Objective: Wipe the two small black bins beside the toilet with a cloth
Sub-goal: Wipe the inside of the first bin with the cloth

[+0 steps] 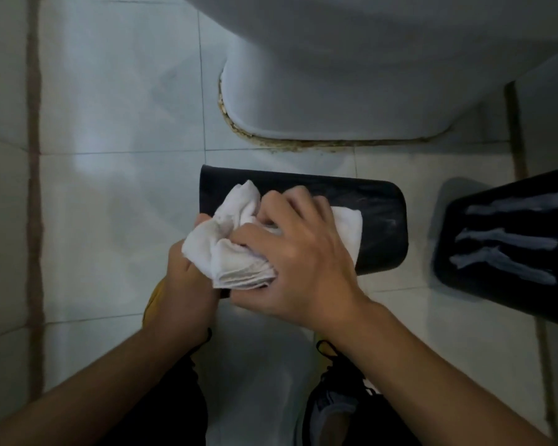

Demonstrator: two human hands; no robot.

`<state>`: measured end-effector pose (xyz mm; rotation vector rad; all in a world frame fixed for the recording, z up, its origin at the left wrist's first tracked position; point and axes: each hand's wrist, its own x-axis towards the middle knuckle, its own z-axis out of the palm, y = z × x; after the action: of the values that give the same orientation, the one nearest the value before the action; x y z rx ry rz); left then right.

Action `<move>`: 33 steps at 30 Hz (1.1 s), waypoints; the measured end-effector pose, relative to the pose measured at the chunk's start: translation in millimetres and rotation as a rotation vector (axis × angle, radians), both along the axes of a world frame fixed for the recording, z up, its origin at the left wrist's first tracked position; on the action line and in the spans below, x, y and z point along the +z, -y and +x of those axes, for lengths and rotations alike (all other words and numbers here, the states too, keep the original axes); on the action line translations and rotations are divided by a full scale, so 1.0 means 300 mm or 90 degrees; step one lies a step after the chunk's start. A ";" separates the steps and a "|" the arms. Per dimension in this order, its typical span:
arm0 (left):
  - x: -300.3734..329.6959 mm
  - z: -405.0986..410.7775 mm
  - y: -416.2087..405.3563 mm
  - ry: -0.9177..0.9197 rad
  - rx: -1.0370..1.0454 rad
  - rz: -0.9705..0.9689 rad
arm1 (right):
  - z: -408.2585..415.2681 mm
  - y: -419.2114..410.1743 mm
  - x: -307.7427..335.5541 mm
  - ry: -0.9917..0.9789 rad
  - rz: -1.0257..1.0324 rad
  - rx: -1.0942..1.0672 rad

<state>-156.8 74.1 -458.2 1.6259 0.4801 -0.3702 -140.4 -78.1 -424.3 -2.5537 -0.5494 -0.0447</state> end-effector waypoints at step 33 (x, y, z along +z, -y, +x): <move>0.050 0.034 0.020 0.035 -0.023 0.022 | -0.010 -0.045 0.008 0.014 -0.036 -0.085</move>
<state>-146.6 68.1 -443.1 1.6764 0.4172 -0.3446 -143.5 -64.5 -421.7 -2.6446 -0.3937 -0.1061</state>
